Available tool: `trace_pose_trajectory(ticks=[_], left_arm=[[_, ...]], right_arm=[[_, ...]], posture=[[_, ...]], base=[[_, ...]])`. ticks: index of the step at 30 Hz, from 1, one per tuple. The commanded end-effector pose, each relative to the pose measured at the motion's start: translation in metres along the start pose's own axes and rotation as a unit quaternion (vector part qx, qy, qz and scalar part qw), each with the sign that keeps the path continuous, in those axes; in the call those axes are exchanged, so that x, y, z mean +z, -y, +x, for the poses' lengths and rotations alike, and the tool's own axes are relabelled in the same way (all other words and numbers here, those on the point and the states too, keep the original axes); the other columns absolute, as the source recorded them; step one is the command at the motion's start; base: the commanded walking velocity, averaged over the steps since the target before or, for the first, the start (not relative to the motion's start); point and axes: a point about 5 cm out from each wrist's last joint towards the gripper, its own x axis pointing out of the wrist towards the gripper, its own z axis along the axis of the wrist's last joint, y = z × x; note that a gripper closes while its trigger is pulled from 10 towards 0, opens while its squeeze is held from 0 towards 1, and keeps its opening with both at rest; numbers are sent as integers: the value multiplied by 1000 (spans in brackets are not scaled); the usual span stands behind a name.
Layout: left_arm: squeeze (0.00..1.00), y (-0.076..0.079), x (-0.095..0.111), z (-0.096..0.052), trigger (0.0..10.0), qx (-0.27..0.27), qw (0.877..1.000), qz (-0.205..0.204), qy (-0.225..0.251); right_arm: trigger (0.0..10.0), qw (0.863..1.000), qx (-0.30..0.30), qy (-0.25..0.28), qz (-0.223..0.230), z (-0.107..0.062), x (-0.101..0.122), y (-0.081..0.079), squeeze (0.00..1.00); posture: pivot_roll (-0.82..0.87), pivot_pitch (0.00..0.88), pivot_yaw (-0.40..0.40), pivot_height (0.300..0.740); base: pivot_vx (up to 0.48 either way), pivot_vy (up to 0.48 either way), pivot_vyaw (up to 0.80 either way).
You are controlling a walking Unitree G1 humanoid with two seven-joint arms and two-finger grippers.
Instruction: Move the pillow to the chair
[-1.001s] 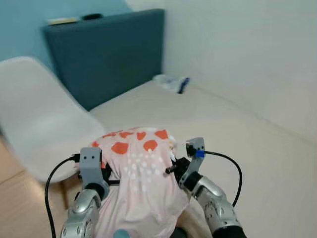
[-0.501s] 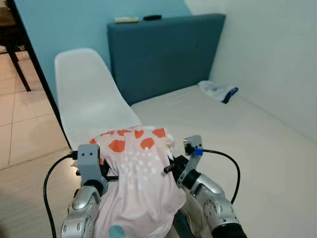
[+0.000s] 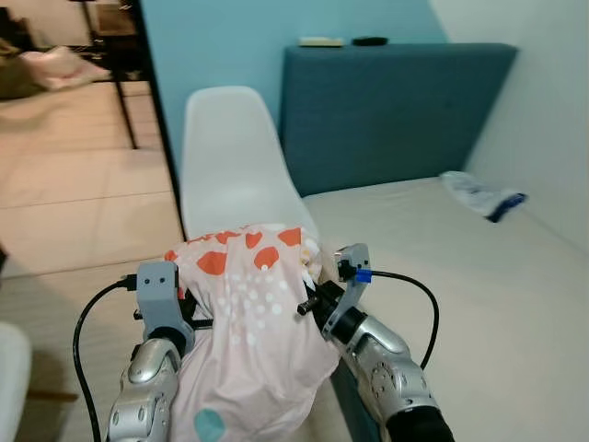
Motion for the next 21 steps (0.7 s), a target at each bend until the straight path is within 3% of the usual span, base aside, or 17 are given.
trace_pose_trajectory(ticks=[1,21], left_arm=[[0,26,10,8,10000,-52,998,0,26],[0,26,-4,7,10000,-47,999,-6,7]], right_arm=[[10000,998,67,2,1,15,-1,-21,0],[10000,998,69,-7,-3,16,-4,-19,0]], posture=[[109,0,-57,740],[108,0,-63,740]], base=[[0,0,744],[0,0,747]])
